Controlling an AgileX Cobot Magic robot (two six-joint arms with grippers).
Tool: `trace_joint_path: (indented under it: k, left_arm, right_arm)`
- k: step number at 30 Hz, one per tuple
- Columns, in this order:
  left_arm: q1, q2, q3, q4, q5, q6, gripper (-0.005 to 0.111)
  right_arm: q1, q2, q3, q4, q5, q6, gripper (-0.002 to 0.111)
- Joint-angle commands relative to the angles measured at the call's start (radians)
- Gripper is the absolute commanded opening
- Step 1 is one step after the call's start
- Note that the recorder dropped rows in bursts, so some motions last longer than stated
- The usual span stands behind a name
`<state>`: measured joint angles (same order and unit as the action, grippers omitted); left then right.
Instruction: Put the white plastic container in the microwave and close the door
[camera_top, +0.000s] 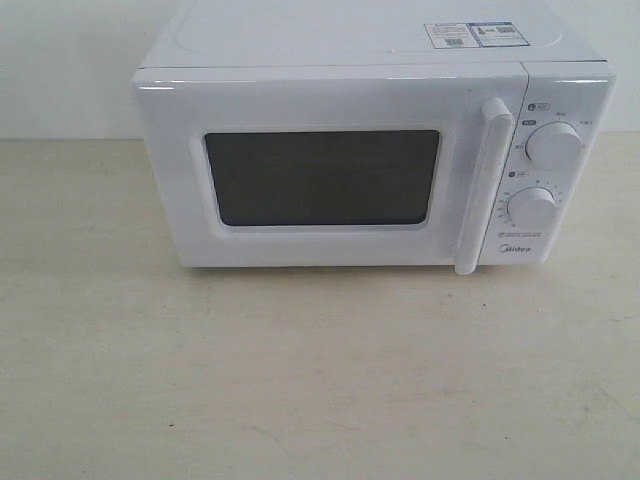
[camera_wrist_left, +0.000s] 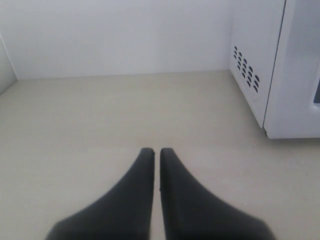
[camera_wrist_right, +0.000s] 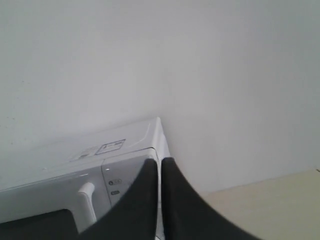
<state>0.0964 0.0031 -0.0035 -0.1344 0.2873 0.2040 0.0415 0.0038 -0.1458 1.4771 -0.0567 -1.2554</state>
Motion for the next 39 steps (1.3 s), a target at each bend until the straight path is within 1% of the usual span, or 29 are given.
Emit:
trace_joint_path:
  k: [1, 3, 6, 11, 15, 17, 18, 20, 22, 24, 25, 28, 31, 35, 38, 39]
  left_arm:
    - [0.000, -0.003, 0.004, -0.012, 0.001, -0.010, 0.004]
    - [0.000, -0.003, 0.004, -0.012, 0.001, -0.010, 0.004]
    - [0.000, -0.003, 0.004, -0.012, 0.001, -0.010, 0.004]
    - [0.000, -0.003, 0.004, -0.012, 0.001, -0.010, 0.004]
    - [0.000, -0.003, 0.004, -0.012, 0.001, -0.010, 0.004]
    - [0.000, -0.003, 0.004, -0.012, 0.001, -0.010, 0.004]
    - [0.000, -0.003, 0.004, -0.012, 0.001, -0.010, 0.004]
    - [0.000, -0.003, 0.004, -0.012, 0.001, -0.010, 0.004]
    - [0.000, -0.003, 0.004, -0.012, 0.001, -0.010, 0.004]
    - [0.000, -0.003, 0.004, -0.012, 0.001, -0.010, 0.004]
    - [0.000, -0.003, 0.004, -0.012, 0.001, -0.010, 0.004]
    - [0.000, -0.003, 0.004, -0.012, 0.001, -0.010, 0.004]
    - [0.000, -0.003, 0.004, -0.012, 0.001, -0.010, 0.004]
    - [0.000, -0.003, 0.004, -0.012, 0.001, -0.010, 0.004]
    - [0.000, -0.003, 0.004, -0.012, 0.001, -0.010, 0.004]
    - [0.000, -0.003, 0.004, -0.012, 0.001, -0.010, 0.004]
  right_arm:
    - [-0.112, -0.004, 0.027, -0.003, 0.084, 0.004, 0.000]
    - [-0.131, -0.004, 0.036, 0.007, 0.098, 0.004, 0.000]
    - [-0.131, -0.004, 0.039, 0.009, 0.084, 0.006, 0.000]
    - [-0.131, -0.004, -0.012, 0.009, 0.092, 0.024, 0.000]
    - [-0.131, -0.004, -0.052, 0.003, 0.090, 0.107, 0.000]
    - [-0.131, -0.004, -0.052, -0.124, 0.110, 0.221, 0.000]
    - [-0.131, -0.004, -0.048, -0.246, 0.132, 0.315, 0.000]
    - [-0.131, -0.004, -0.034, -0.494, 0.165, 0.545, 0.000]
    - [-0.131, -0.004, -0.018, -0.791, 0.176, 0.853, 0.000]
    - [-0.131, -0.004, 0.001, -1.045, 0.174, 1.121, 0.000]
    - [-0.131, -0.004, 0.014, -1.149, 0.174, 1.224, 0.000]
    - [-0.131, -0.004, 0.053, -1.357, 0.177, 1.425, 0.000]
    - [-0.131, -0.004, 0.095, -1.443, 0.170, 1.509, 0.000]
    - [-0.131, -0.004, 0.145, -1.445, 0.161, 1.512, 0.000]
    - [-0.131, -0.004, 0.146, -1.445, 0.159, 1.487, 0.000]
    - [-0.131, -0.004, 0.146, -1.445, 0.185, 1.468, 0.000]
